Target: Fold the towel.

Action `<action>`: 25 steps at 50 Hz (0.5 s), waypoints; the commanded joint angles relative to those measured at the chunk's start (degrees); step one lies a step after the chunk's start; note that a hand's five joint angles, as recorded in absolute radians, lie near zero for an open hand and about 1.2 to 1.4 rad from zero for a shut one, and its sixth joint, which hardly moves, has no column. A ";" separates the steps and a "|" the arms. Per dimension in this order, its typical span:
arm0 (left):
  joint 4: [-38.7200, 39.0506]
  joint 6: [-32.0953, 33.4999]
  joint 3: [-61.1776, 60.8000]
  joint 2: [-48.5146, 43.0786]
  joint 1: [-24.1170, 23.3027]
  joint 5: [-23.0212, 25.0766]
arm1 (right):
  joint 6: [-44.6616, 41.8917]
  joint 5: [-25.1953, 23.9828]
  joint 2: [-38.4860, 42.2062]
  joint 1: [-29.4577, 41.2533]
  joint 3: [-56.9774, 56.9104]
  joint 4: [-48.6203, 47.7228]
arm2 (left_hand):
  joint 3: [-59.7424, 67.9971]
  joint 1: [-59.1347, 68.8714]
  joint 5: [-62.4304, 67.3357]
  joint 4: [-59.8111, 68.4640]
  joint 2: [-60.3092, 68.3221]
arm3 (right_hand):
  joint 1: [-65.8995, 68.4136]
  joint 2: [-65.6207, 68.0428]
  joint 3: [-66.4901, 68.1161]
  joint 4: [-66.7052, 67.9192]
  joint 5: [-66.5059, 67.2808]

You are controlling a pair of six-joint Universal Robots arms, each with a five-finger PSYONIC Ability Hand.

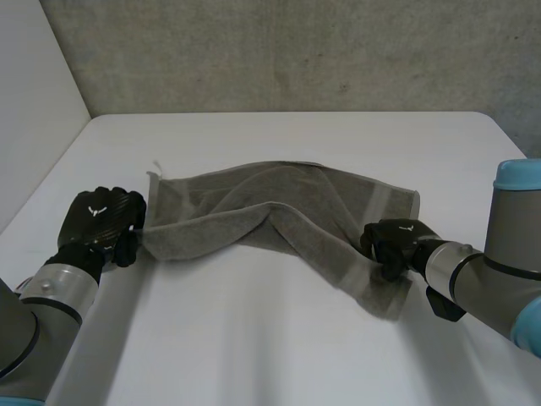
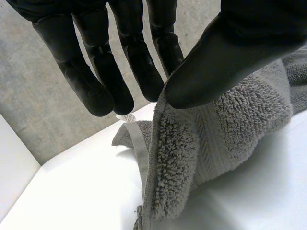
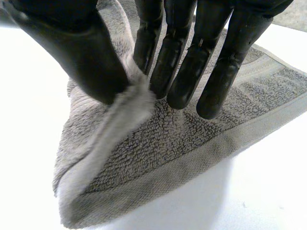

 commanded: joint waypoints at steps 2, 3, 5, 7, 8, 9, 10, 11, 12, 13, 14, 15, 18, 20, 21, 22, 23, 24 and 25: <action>-0.04 -0.03 -0.05 0.23 0.00 -0.02 | -2.92 -0.39 -0.96 -0.29 2.66 -0.16 | -8.76 -2.73 -14.22 -6.94 -4.96 | 5.86 6.07 6.56 6.18 6.19; 0.04 -0.03 -0.05 0.23 0.00 0.07 | -3.35 -0.39 -0.96 -0.47 3.18 -0.25 | -8.76 -2.73 -14.22 -6.94 -4.96 | 3.70 3.91 4.40 4.02 4.02; 0.04 -0.03 -0.05 0.23 0.00 -0.02 | -3.53 -0.48 -0.96 -0.65 3.45 -0.25 | -8.76 -2.73 -14.22 -6.94 -4.96 | -3.22 -3.01 -2.52 -2.90 -2.90; 0.04 -0.03 -0.05 0.14 0.00 0.07 | -3.53 -0.56 -0.70 -0.65 3.63 -0.25 | -8.76 -2.73 -14.22 -6.94 -4.96 | -9.60 -9.40 -8.91 -9.28 -9.28; 0.04 0.06 -0.05 0.14 0.00 -0.02 | -3.53 -0.56 -0.70 -0.65 3.63 -0.25 | -8.76 -2.73 -14.22 -6.94 -4.96 | -9.61 -9.41 -8.92 -9.29 -9.29; 0.04 -0.03 -0.05 0.14 0.00 0.07 | -3.53 -0.56 -0.61 -0.56 3.63 -0.25 | -8.76 -2.73 -14.22 -6.94 -4.96 | -9.61 -9.41 -8.92 -9.29 -9.29; 0.04 -0.03 -0.05 0.14 0.00 0.07 | -3.53 -0.56 -0.61 -0.56 3.63 -0.25 | -8.76 -2.73 -14.22 -6.94 -4.96 | -9.61 -9.41 -8.92 -9.29 -9.29; 0.04 0.06 -0.05 0.14 0.09 0.07 | -3.53 -0.56 -0.44 -0.56 3.63 -0.25 | -8.76 -2.73 -14.22 -6.94 -4.96 | -8.61 -8.41 -7.92 -8.29 -8.29; -0.04 0.06 -0.05 0.14 0.09 0.07 | -3.53 -0.65 -0.26 -0.47 3.63 -0.25 | -8.76 -2.73 -14.22 -6.94 -4.96 | -5.60 -5.40 -4.91 -5.28 -5.28; -0.04 0.06 -0.05 0.14 0.09 0.07 | -3.53 -0.65 -0.26 -0.47 3.63 -0.25 | -8.76 -2.73 -14.22 -6.94 -4.96 | -5.57 -5.37 -4.88 -5.25 -5.25; -0.04 0.06 0.04 0.14 0.09 0.07 | -3.53 -0.57 -0.35 -0.47 3.63 -0.25 | -8.76 -2.73 -14.22 -6.94 -4.96 | 5.75 5.96 6.45 6.07 6.07; -0.04 0.06 0.04 0.14 0.09 0.07 | -3.53 -0.56 -0.70 -0.56 3.37 -0.34 | -8.76 -2.73 -14.22 -6.94 -4.96 | 13.13 13.34 13.83 13.45 13.46; -0.04 0.15 0.30 0.14 0.09 -0.02 | -3.53 -0.48 -1.05 -0.65 2.93 -0.34 | -8.76 -2.73 -14.22 -6.94 -4.96 | 13.21 13.41 13.90 13.53 13.53; -0.22 0.24 0.65 0.58 0.44 -0.02 | -3.44 -0.56 -4.02 -0.82 1.96 -0.17 | -8.76 -2.73 -14.22 -6.94 -4.96 | 13.21 13.41 13.90 13.53 13.53; -0.22 0.24 0.66 0.58 0.44 -0.02 | -3.44 -0.56 -4.04 -0.82 1.96 -0.16 | -8.76 -2.73 -14.22 -6.94 -4.96 | 13.21 13.41 13.90 13.53 13.53; -0.22 0.24 1.00 1.37 0.88 -0.02 | -3.53 -0.74 -7.17 -1.00 1.44 0.01 | -8.76 -2.73 -14.22 -6.94 -4.96 | 13.21 13.41 13.90 13.53 13.53; -0.22 0.24 1.01 1.37 0.88 -0.02 | -3.62 -0.74 -10.25 -1.26 0.91 0.36 | -8.76 -2.73 -14.22 -6.94 -4.96 | 13.21 13.41 13.90 13.53 13.53; -0.48 0.32 1.53 2.77 1.40 -0.02 | -3.62 -0.74 -10.28 -1.26 0.90 0.36 | -8.76 -2.73 -14.22 -6.94 -4.96 | 13.21 13.41 13.90 13.53 13.53; -0.83 0.41 2.23 4.35 2.10 0.07 | -3.88 -0.57 -13.06 -1.70 0.56 0.45 | -8.76 -2.73 -14.22 -6.94 -4.96 | 13.21 13.41 13.90 13.53 13.53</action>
